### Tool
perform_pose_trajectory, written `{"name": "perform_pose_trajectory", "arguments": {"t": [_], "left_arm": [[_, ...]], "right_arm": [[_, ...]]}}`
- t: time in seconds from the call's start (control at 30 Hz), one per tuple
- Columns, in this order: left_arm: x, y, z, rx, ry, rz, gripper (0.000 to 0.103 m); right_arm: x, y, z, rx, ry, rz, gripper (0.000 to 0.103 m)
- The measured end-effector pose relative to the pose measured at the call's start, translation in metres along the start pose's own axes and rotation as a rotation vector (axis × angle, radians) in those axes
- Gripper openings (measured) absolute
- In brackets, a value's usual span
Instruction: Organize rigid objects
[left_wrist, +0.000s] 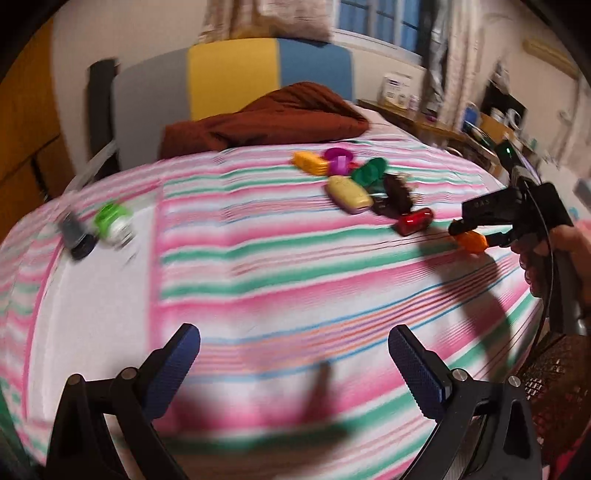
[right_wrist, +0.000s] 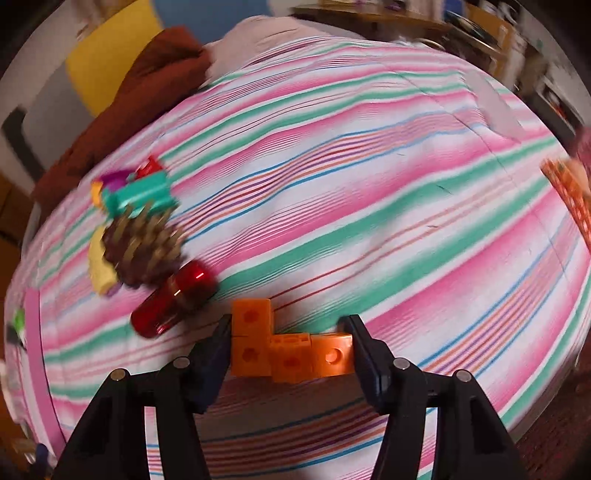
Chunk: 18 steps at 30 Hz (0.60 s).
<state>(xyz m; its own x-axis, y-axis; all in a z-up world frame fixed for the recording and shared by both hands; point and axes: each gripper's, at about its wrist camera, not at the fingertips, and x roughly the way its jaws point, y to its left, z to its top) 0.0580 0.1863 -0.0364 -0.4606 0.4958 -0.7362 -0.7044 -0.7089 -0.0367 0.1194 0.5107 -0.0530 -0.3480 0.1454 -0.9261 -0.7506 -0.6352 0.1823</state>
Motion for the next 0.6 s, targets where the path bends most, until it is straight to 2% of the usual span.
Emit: {"name": "perform_pose_trajectory", "arguments": {"t": [0.13,0.23,0.43,0.5,0.6], "left_arm": [[0.032,-0.039,0.027,0.118,-0.011,-0.048,0.103],[0.061,-0.067,0.047,0.207,-0.02,-0.043,0.103],[0.113,-0.107,0.084,0.315,-0.034,-0.102,0.101],[0.128,-0.113,0.091,0.341,-0.019,-0.105,0.095],[0.149,-0.119,0.1,0.333,0.057,-0.189,0.073]], "right_arm": [[-0.005,-0.019,0.001,0.089,-0.013,-0.012,0.06],[-0.008,-0.031,0.0,0.141,-0.018,0.015,0.061],[-0.011,-0.033,-0.001,0.147,-0.019,0.019,0.061],[-0.011,-0.04,0.004,0.157,-0.019,0.03,0.061],[-0.008,-0.044,0.007,0.192,-0.019,0.058,0.061]]}}
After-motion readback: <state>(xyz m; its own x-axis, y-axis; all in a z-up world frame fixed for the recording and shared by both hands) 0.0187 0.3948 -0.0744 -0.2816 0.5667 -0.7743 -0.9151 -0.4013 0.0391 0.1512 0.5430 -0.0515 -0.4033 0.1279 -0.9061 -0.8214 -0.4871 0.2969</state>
